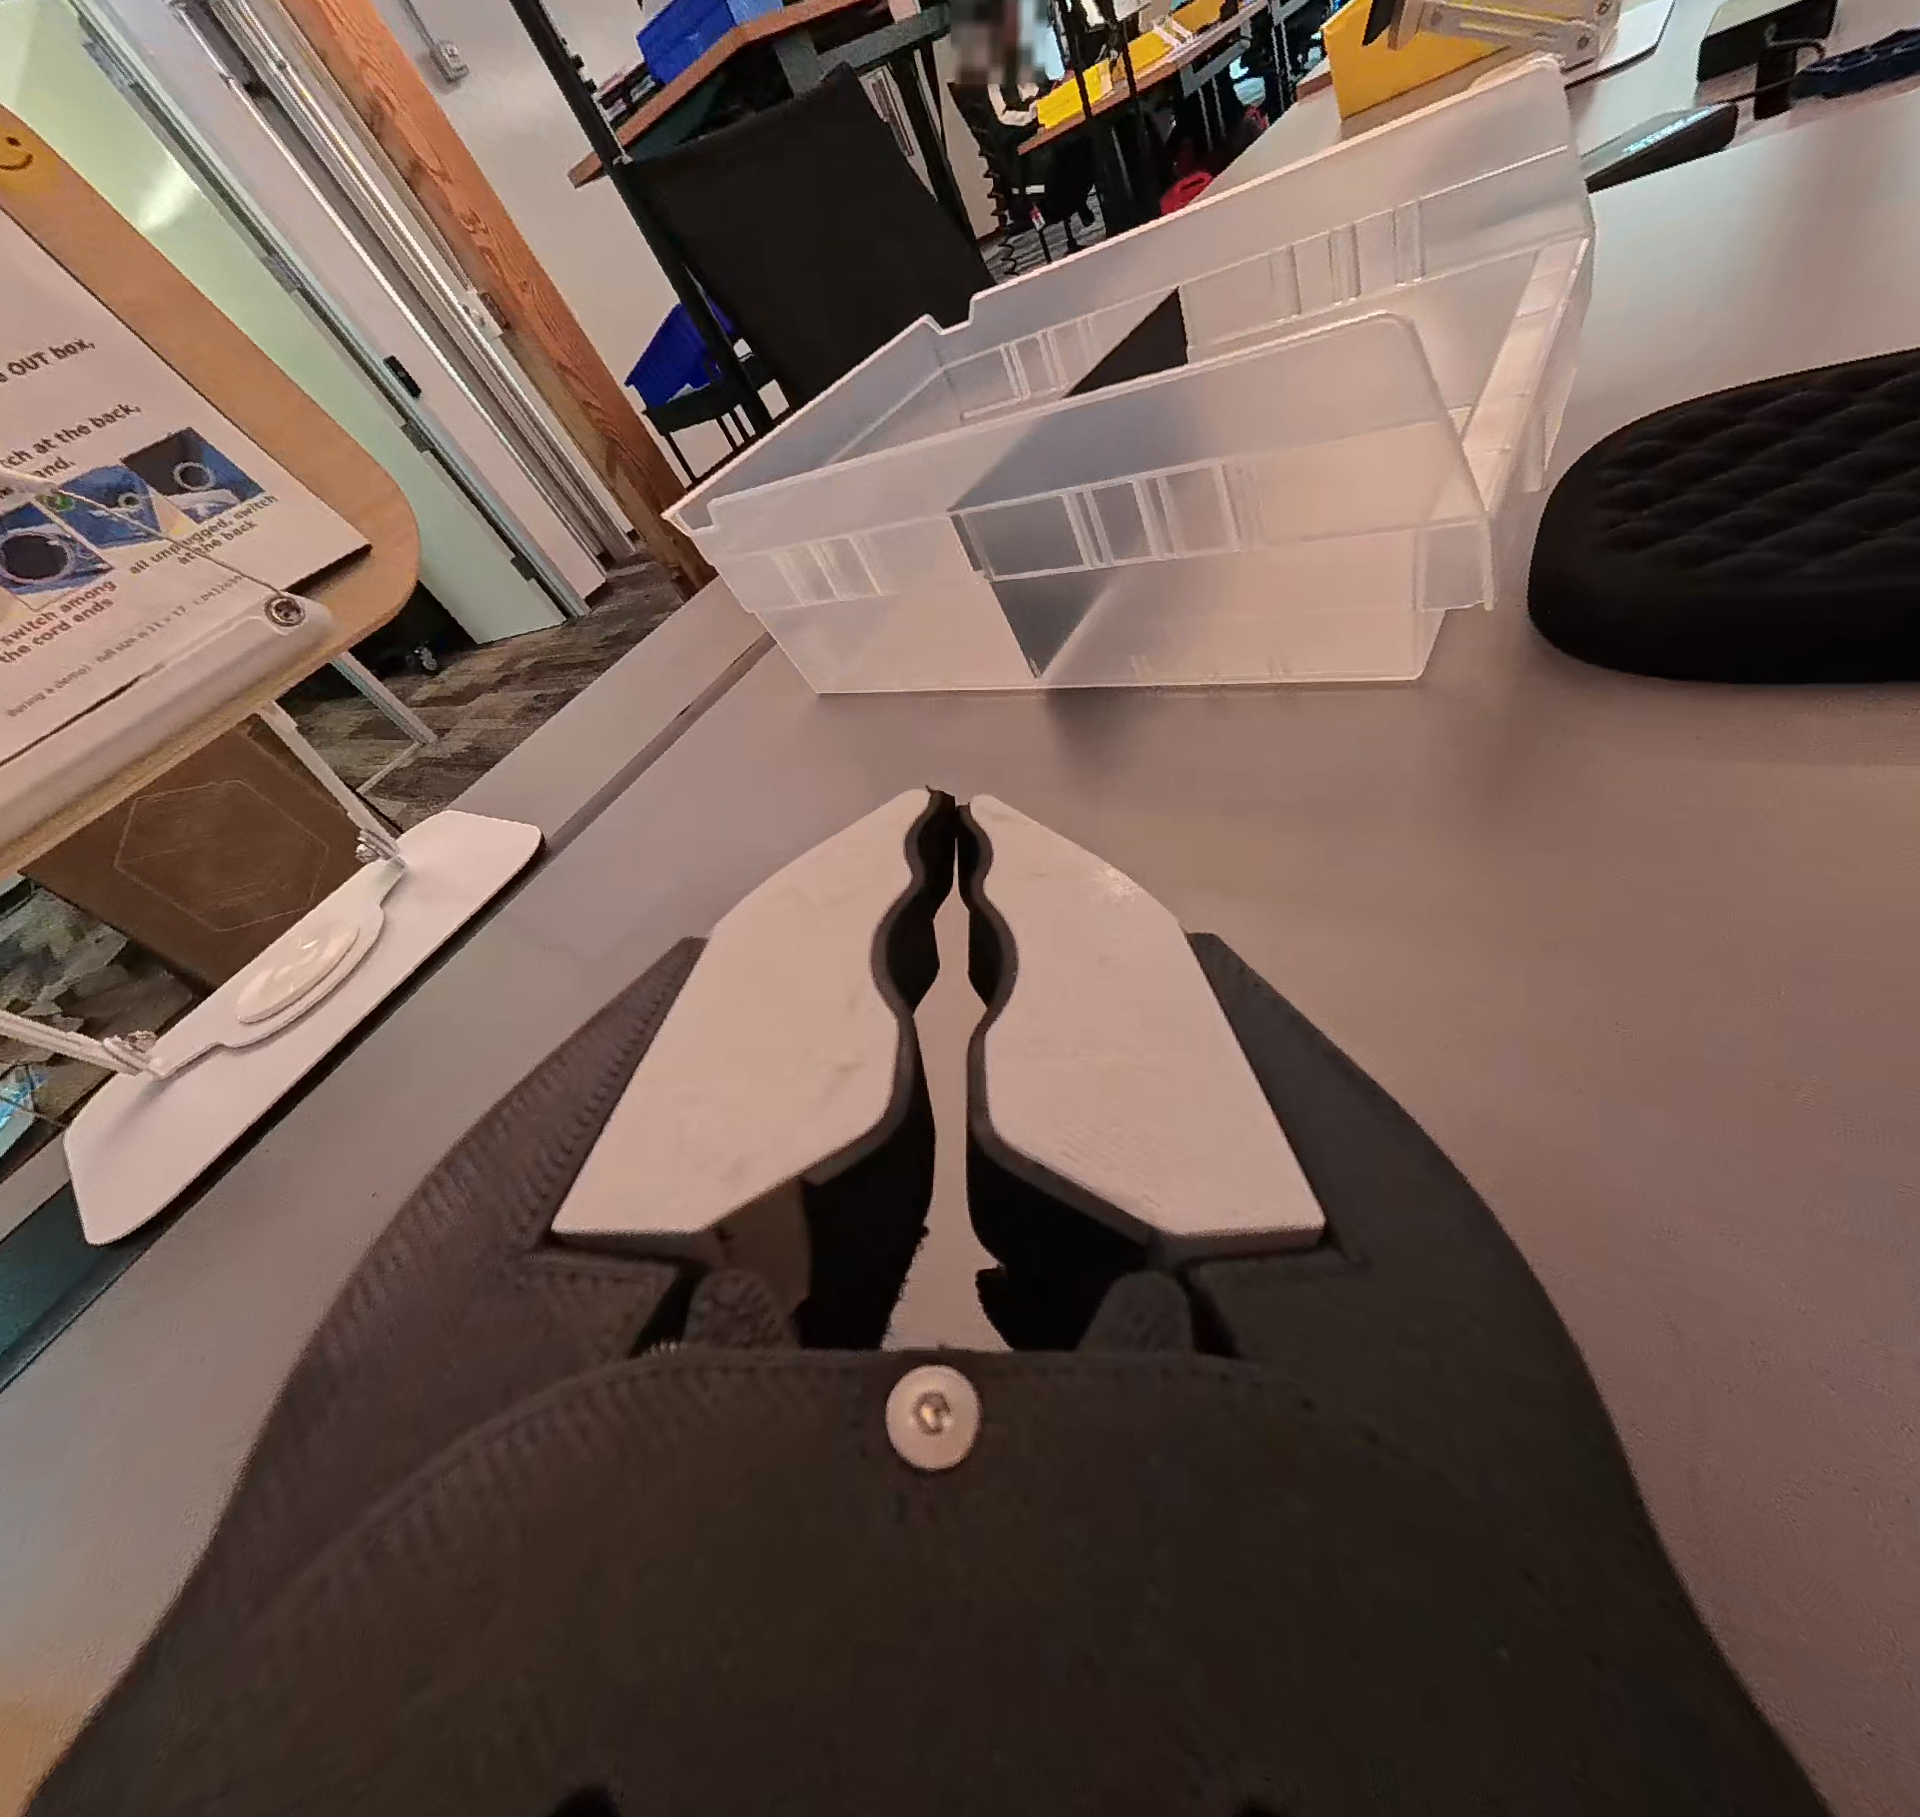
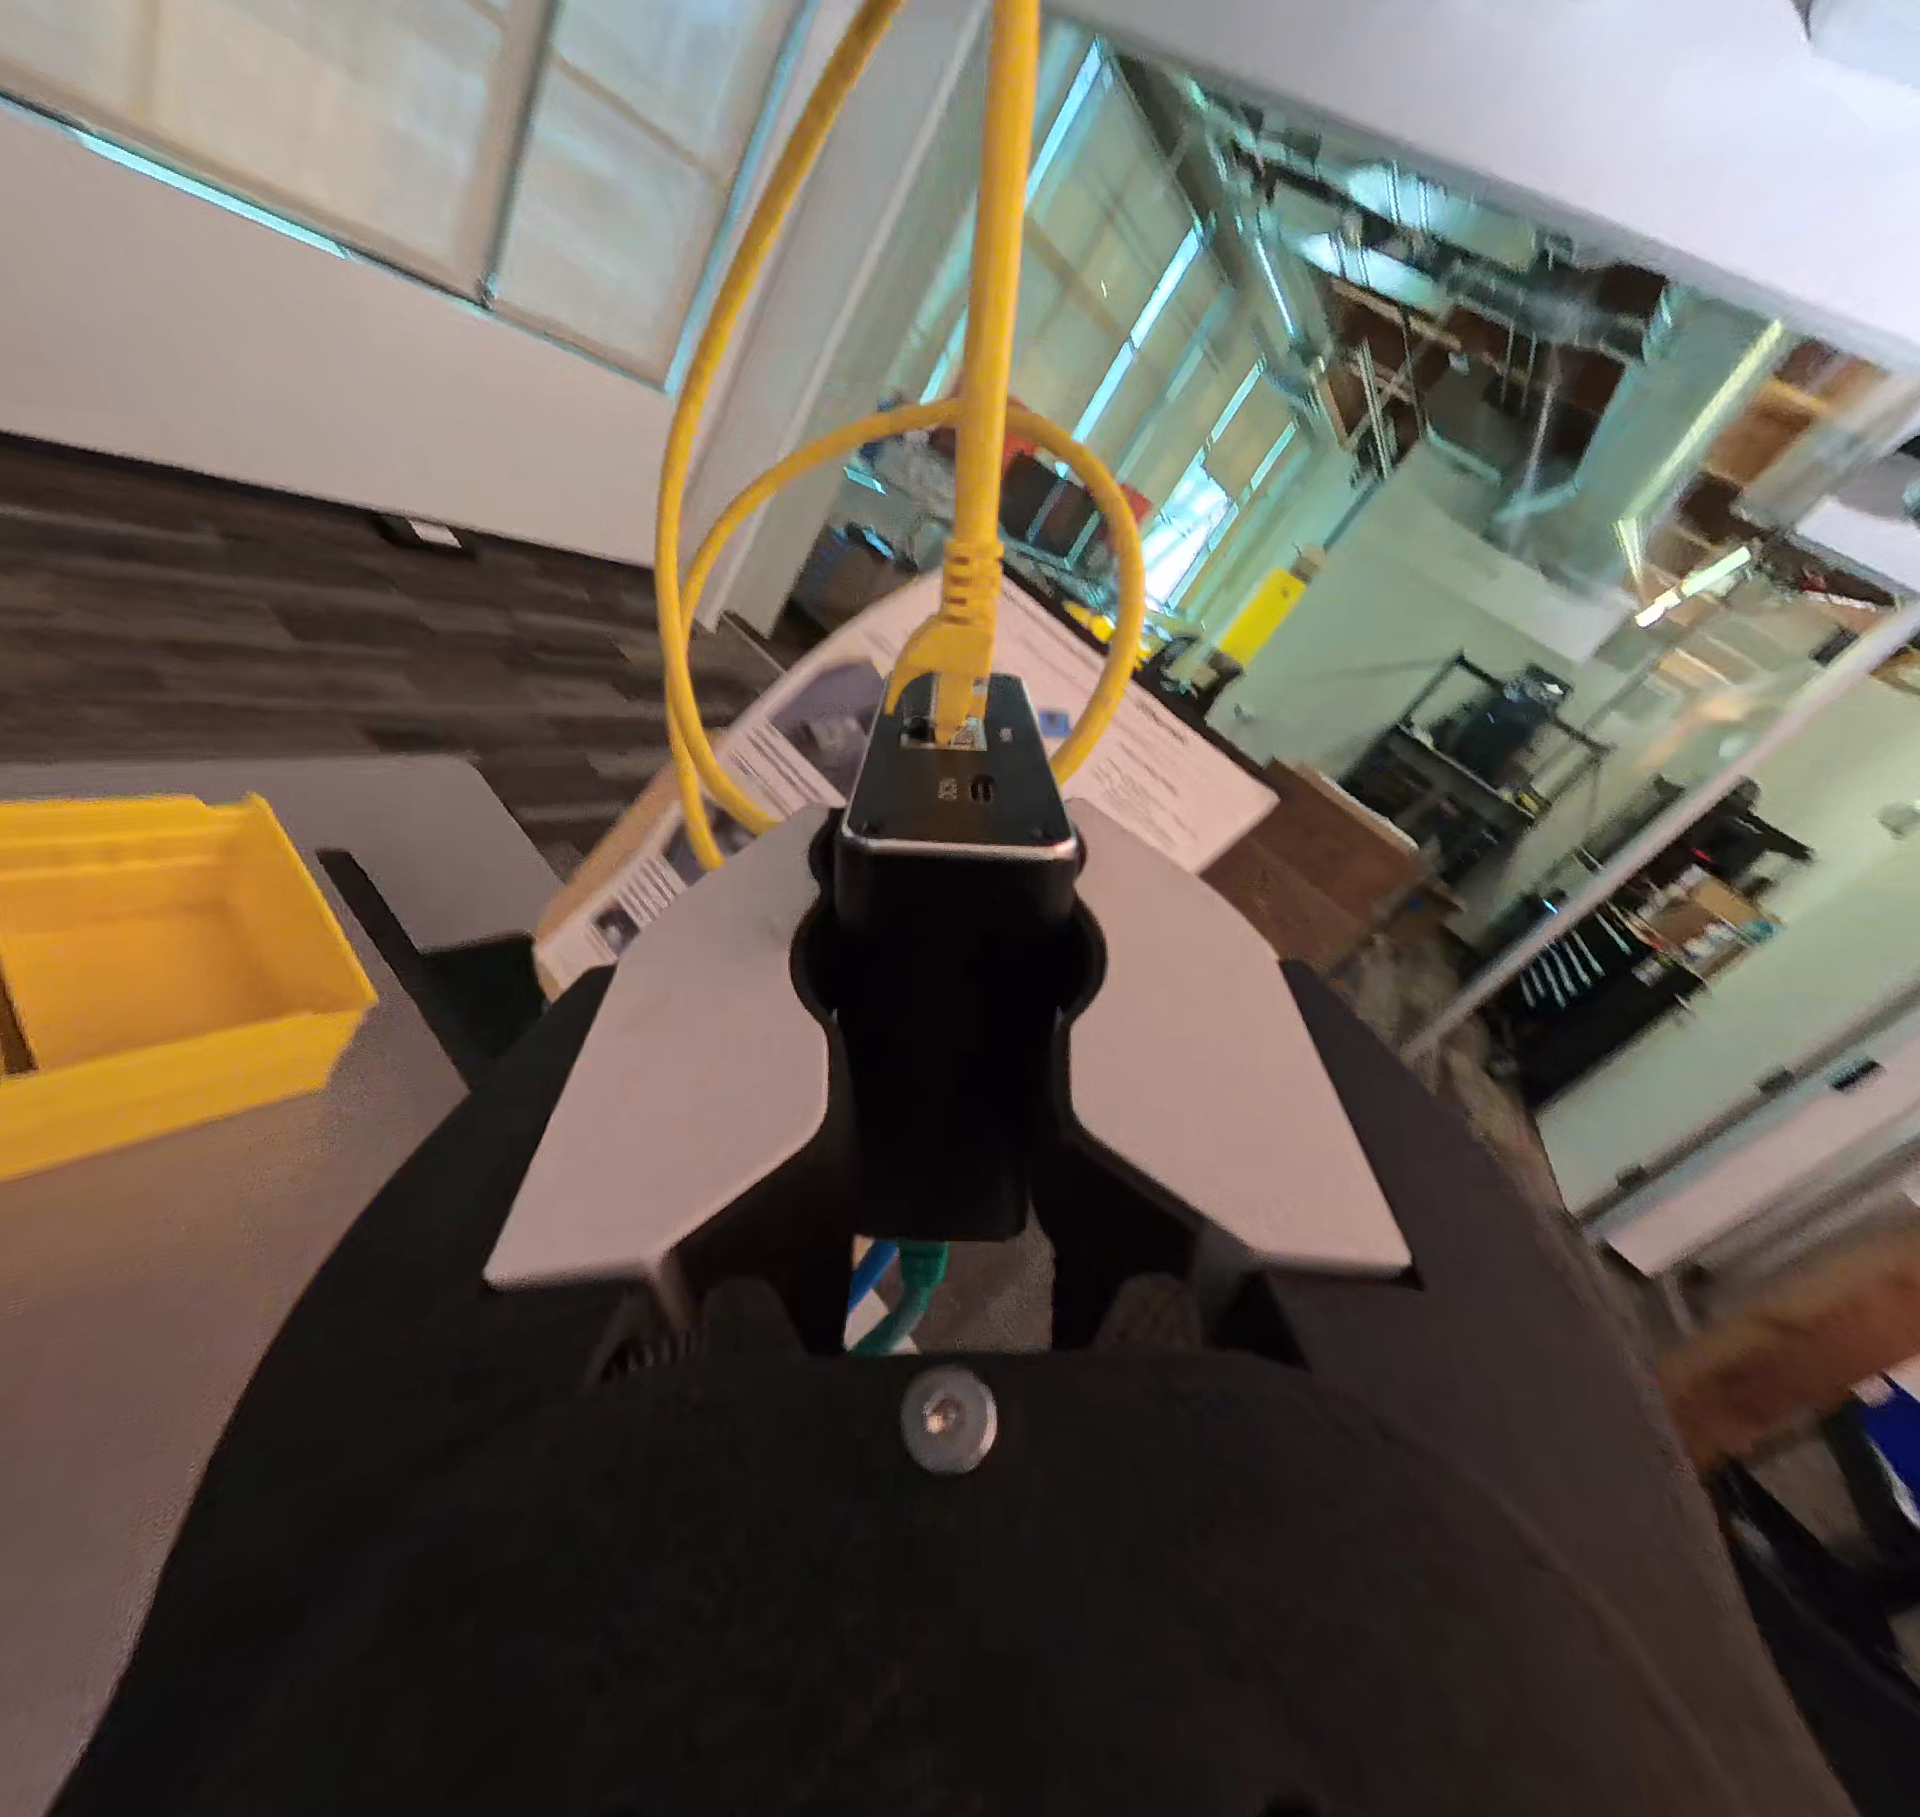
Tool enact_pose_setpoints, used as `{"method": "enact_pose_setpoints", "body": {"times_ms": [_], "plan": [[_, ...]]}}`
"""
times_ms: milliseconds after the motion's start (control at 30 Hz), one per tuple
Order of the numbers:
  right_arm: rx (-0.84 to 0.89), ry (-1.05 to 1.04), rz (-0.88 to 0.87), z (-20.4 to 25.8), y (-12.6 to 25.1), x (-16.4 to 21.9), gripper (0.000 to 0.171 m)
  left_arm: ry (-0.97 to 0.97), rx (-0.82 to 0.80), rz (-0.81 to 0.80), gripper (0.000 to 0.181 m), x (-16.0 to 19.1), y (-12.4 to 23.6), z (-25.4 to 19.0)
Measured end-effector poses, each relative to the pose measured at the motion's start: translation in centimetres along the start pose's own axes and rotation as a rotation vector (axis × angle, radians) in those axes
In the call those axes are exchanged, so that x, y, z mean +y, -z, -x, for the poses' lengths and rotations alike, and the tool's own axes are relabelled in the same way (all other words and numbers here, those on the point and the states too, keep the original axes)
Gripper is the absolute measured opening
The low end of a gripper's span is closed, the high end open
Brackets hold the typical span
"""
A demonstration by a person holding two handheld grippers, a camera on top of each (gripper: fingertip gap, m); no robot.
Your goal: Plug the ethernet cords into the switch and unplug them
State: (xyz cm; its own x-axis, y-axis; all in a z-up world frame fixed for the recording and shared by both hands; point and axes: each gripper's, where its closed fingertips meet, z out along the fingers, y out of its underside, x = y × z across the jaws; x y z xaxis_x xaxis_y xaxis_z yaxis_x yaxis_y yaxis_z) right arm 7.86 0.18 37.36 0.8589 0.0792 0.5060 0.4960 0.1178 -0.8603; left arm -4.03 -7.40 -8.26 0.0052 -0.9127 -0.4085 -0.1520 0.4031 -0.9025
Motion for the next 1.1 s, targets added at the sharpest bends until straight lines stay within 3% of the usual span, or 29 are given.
{"method": "enact_pose_setpoints", "body": {"times_ms": [167, 500, 1100], "plan": [[0.045, 0.022, 0.132, -1.8, -0.7, 4.6, 0.037, -0.010, 0.008, 0.001, 0.000, 0.0, 0.0, -0.2], [0.029, -0.039, 0.189, -2.9, -2.6, 8.7, 0.037, -0.012, 0.013, -0.004, 0.000, -0.1, 0.0, -0.3], [0.150, -0.080, 0.072, -4.5, -5.3, 10.0, 0.037, -0.042, 0.026, 0.016, 0.000, 0.2, -0.2, -0.7]]}}
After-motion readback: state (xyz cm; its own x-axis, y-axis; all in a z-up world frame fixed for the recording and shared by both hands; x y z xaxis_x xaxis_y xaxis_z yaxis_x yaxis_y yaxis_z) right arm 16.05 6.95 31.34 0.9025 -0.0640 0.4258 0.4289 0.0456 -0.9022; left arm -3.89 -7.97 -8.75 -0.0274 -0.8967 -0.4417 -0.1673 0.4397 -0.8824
